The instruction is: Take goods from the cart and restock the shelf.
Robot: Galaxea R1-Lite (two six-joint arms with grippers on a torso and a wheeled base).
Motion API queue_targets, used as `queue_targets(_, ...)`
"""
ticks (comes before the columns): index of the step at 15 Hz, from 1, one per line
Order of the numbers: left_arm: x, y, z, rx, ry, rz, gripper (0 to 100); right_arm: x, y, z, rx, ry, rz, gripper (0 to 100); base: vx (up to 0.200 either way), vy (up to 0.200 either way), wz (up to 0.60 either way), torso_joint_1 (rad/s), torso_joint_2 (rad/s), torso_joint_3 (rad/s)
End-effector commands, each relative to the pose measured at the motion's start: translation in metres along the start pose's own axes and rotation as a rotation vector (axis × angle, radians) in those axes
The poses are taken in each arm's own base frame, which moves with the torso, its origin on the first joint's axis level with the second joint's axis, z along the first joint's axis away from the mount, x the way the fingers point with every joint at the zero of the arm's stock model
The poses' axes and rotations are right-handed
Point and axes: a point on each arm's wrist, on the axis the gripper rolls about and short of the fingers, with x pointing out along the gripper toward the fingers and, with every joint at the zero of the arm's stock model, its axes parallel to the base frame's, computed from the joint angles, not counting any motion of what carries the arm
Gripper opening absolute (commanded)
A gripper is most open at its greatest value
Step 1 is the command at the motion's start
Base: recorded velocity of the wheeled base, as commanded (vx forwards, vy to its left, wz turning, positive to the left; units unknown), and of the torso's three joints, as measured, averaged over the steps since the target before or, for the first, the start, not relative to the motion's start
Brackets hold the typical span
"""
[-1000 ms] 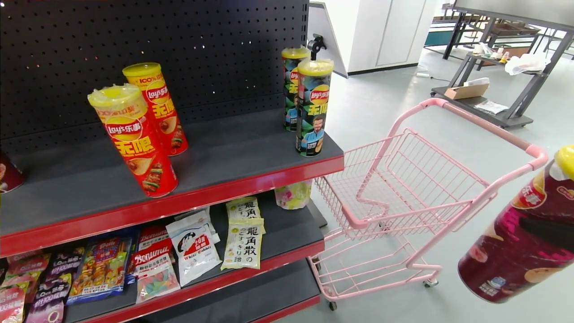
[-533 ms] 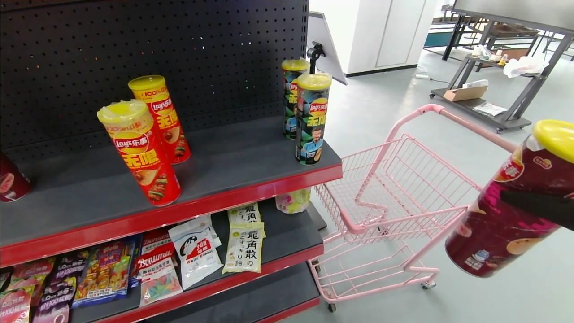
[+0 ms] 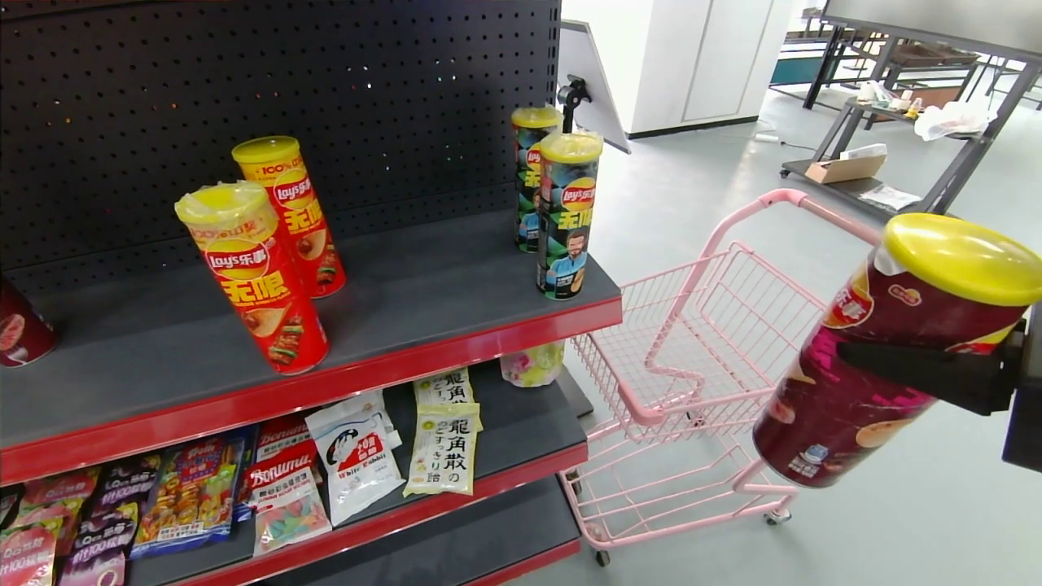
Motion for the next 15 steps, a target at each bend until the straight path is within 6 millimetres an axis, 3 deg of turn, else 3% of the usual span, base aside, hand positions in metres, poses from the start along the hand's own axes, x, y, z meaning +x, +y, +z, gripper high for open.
queue_targets(1,0.0003,0.0,-0.0002,0.0,0.002,0.0,100,0.0029,0.0009,-0.0014,-0.001,0.011,0.011,0,0.0,0.2,0.0,-0.002,0.0,0.002)
queue_targets(10,-0.0009,0.0001,0.0001,0.001,-0.008,-0.002,100,0.0021,0.0005,-0.0034,-0.004,0.02,-0.015,0,0.0,0.0,0.0,0.0,0.0,0.0)
queue_targets(15,-0.0015,0.0003,0.0008,0.016,-0.012,-0.001,100,0.0024,0.001,-0.0089,-0.003,0.04,-0.038,0,0.0,0.0,0.6,0.001,0.0,0.006)
